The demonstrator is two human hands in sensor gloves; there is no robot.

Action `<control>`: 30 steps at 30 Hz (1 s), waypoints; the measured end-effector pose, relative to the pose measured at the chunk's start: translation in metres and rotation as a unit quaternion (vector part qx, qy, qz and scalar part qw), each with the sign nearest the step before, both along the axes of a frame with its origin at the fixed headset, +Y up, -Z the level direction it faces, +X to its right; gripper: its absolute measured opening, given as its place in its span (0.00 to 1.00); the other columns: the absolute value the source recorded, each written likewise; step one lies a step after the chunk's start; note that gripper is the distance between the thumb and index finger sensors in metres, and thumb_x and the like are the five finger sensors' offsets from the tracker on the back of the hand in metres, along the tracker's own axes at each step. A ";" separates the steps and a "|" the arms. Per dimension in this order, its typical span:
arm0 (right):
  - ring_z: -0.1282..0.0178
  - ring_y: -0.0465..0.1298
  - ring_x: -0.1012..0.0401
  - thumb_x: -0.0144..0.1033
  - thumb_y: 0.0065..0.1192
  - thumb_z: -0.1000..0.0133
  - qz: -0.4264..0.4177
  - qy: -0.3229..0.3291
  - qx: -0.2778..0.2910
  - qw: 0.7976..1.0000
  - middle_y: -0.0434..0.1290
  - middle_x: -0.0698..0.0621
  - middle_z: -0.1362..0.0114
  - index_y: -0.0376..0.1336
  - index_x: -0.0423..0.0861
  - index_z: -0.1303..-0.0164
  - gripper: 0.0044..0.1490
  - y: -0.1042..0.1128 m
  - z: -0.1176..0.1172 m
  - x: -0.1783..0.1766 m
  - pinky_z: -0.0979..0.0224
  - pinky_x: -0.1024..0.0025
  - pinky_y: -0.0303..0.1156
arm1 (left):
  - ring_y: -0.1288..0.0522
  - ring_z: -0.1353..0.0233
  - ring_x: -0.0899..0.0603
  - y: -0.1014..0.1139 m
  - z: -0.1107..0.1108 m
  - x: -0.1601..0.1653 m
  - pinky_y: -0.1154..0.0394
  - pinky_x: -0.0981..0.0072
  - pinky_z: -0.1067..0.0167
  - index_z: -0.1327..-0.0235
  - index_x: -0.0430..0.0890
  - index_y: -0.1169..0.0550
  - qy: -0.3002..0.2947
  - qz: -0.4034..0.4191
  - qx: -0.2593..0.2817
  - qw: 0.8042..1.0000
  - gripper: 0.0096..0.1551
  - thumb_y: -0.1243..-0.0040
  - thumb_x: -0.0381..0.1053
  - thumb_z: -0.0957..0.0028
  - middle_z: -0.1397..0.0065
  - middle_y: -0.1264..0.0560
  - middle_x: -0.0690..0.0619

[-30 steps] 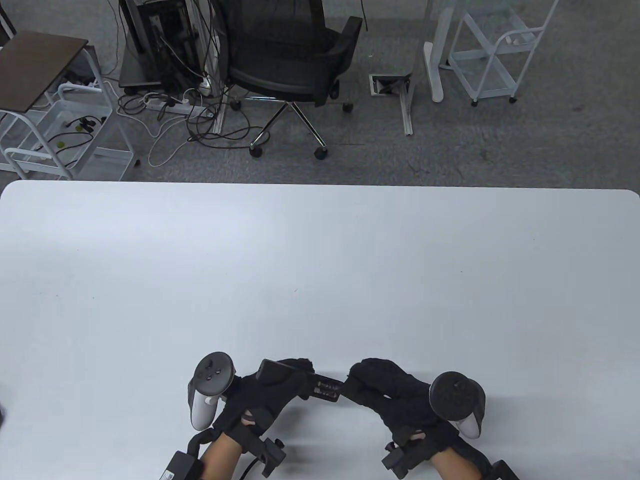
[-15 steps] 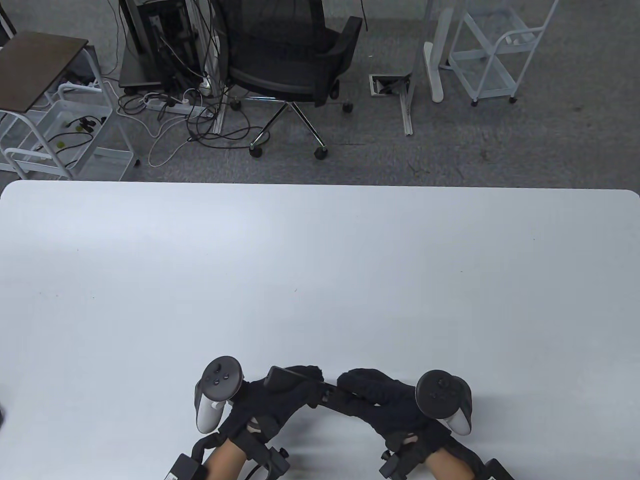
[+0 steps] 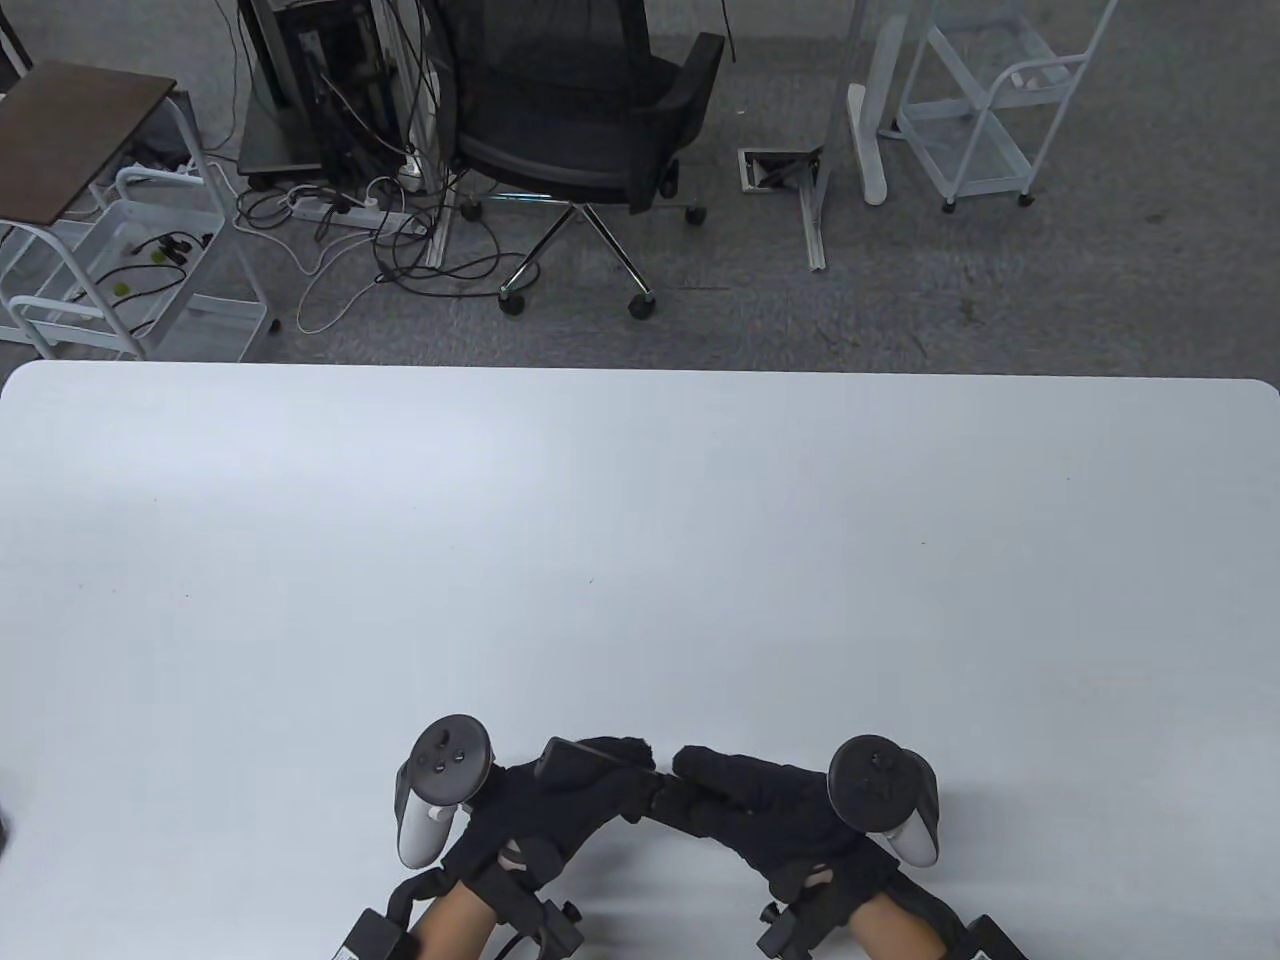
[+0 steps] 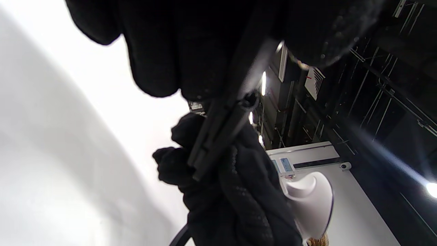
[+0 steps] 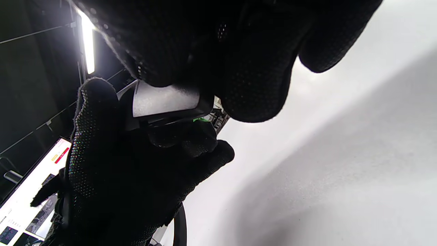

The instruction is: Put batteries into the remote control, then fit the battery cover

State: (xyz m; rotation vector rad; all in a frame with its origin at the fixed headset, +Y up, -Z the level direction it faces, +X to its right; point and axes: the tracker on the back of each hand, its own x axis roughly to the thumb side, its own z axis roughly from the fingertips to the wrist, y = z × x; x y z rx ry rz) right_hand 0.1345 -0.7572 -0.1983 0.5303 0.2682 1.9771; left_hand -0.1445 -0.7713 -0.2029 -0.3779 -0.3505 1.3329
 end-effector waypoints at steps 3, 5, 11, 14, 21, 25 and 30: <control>0.47 0.85 0.50 0.41 0.75 0.50 0.002 0.016 -0.042 0.999 0.80 0.40 0.34 0.67 0.41 0.30 0.38 -0.004 -0.001 -0.001 0.30 0.38 0.69 | 0.18 0.36 0.41 -0.001 0.000 0.000 0.31 0.38 0.23 0.36 0.53 0.20 0.002 0.004 -0.006 1.000 0.35 0.36 0.71 0.51 0.44 0.13 0.55; 0.48 0.85 0.51 0.41 0.76 0.50 -0.015 0.010 -0.052 0.998 0.80 0.40 0.36 0.67 0.41 0.30 0.38 -0.006 -0.002 -0.001 0.30 0.38 0.70 | 0.18 0.35 0.41 -0.002 0.000 0.000 0.32 0.38 0.23 0.36 0.53 0.20 0.003 0.015 -0.013 1.000 0.35 0.36 0.70 0.50 0.43 0.13 0.54; 0.48 0.85 0.51 0.39 0.77 0.51 -0.022 0.013 -0.082 0.996 0.80 0.41 0.36 0.67 0.40 0.29 0.39 -0.009 -0.005 0.000 0.30 0.39 0.69 | 0.18 0.35 0.41 -0.002 0.000 0.002 0.32 0.38 0.23 0.36 0.53 0.20 -0.005 0.013 -0.006 1.000 0.35 0.36 0.70 0.51 0.43 0.13 0.54; 0.48 0.84 0.51 0.40 0.77 0.51 -0.011 0.019 -0.087 0.996 0.80 0.42 0.36 0.66 0.40 0.29 0.40 -0.010 -0.004 -0.002 0.30 0.38 0.69 | 0.18 0.35 0.40 -0.002 0.001 0.004 0.32 0.37 0.23 0.35 0.53 0.20 -0.008 0.010 -0.004 1.000 0.35 0.36 0.70 0.51 0.43 0.13 0.53; 0.52 0.84 0.52 0.39 0.77 0.52 -0.028 0.025 -0.079 0.996 0.81 0.42 0.41 0.69 0.40 0.31 0.38 -0.005 -0.003 -0.001 0.30 0.38 0.69 | 0.18 0.35 0.41 -0.003 0.001 0.006 0.32 0.38 0.23 0.35 0.53 0.21 -0.030 0.032 -0.016 0.999 0.35 0.37 0.70 0.50 0.42 0.14 0.54; 0.55 0.84 0.53 0.38 0.77 0.54 -0.024 0.016 -0.064 0.998 0.82 0.41 0.44 0.71 0.40 0.34 0.37 -0.003 -0.002 0.000 0.30 0.38 0.69 | 0.18 0.34 0.40 -0.004 0.001 0.007 0.32 0.37 0.23 0.34 0.54 0.21 -0.034 0.036 -0.022 0.999 0.35 0.37 0.70 0.50 0.42 0.14 0.54; 0.58 0.84 0.53 0.39 0.77 0.55 -0.023 0.009 -0.051 0.998 0.81 0.41 0.46 0.73 0.40 0.38 0.34 -0.001 -0.001 0.001 0.30 0.39 0.69 | 0.19 0.33 0.40 -0.003 0.003 0.010 0.32 0.37 0.23 0.34 0.54 0.22 -0.039 0.035 -0.019 0.998 0.35 0.37 0.70 0.50 0.41 0.14 0.53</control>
